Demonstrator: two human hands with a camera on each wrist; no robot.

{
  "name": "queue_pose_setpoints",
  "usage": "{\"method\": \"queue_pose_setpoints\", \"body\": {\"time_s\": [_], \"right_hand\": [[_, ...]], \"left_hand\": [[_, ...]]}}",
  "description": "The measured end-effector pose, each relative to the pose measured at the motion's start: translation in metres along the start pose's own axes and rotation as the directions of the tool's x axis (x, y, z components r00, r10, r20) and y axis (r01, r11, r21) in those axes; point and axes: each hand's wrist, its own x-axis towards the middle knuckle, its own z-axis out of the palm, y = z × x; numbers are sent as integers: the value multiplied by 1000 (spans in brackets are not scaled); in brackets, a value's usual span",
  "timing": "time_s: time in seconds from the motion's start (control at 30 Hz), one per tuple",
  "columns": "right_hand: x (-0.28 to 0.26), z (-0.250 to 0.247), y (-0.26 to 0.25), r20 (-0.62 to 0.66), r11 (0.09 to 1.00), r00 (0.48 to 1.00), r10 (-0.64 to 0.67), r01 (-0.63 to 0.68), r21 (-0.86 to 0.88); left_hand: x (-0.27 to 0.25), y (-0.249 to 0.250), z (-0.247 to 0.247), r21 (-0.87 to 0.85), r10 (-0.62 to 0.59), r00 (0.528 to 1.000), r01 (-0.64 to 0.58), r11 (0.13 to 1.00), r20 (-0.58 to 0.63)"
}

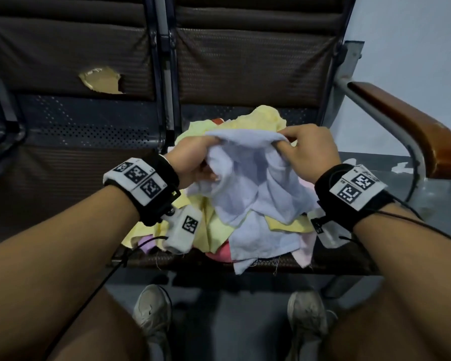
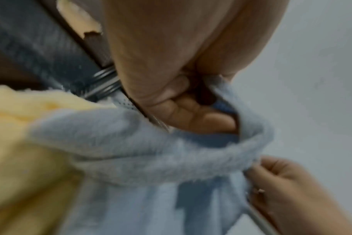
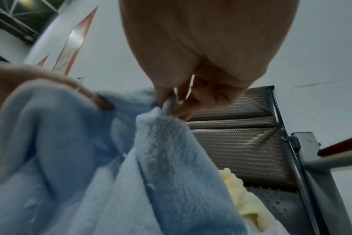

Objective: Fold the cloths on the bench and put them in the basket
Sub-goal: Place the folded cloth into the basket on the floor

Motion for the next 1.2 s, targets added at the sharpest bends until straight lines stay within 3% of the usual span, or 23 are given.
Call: {"method": "queue_pose_setpoints", "body": {"time_s": [0.07, 0.13, 0.27, 0.4, 0.47, 0.57, 0.63, 0.73, 0.8, 0.9, 0.97, 1.07, 1.13, 1.2], "right_hand": [[1, -2, -2, -45, 996, 999, -29, 25, -91], [0, -5, -7, -71, 986, 997, -35, 23, -166], [-2, -17, -14, -166, 994, 986, 2, -20, -106], [-11, -22, -28, -179, 975, 976, -121, 150, 161], [-16, -18, -36, -97, 946, 980, -174, 194, 260], [-23, -14, -38, 72, 942, 967, -246, 220, 254], [-27, -14, -37, 187, 938, 936, -299, 252, 239], [-31, -13, -34, 328, 927, 867, -375, 338, 165], [-32, -13, -35, 488, 931, 806, -335, 362, 41], [-33, -12, -38, 637, 932, 762, -116, 305, -195], [-29, -13, -36, 614, 895, 789, 7, 270, -356], [-18, -17, -33, 473, 822, 869, 142, 162, -546], [-16, -17, -33, 392, 859, 911, 127, 96, -502], [-18, -13, -39, 361, 944, 931, 60, 65, -324]], "left_hand": [[-1, 10, 6, -244, 51, 998, -57, 968, -32], [-2, 15, 11, -336, 85, 995, -99, 937, -57], [3, 6, 13, -103, 180, 978, -190, 976, -105], [5, -2, 14, 110, 183, 983, -182, 977, 1], [4, -4, 17, 220, 206, 979, -204, 954, 15], [8, -3, 18, 269, 247, 961, -206, 941, -128], [11, 0, 15, 152, 215, 947, -182, 971, -237], [14, 4, 11, -32, 148, 943, -165, 986, -299], [16, 5, 8, -57, 129, 940, -154, 986, -316], [16, 9, 7, -70, 140, 937, -171, 983, -319], [18, 10, 8, -95, 152, 932, -193, 977, -330], [19, 13, 5, -112, 170, 908, -228, 967, -383], [21, 12, 3, -147, 158, 904, -233, 961, -397], [18, 11, 5, -216, 125, 921, -216, 952, -369]]}}
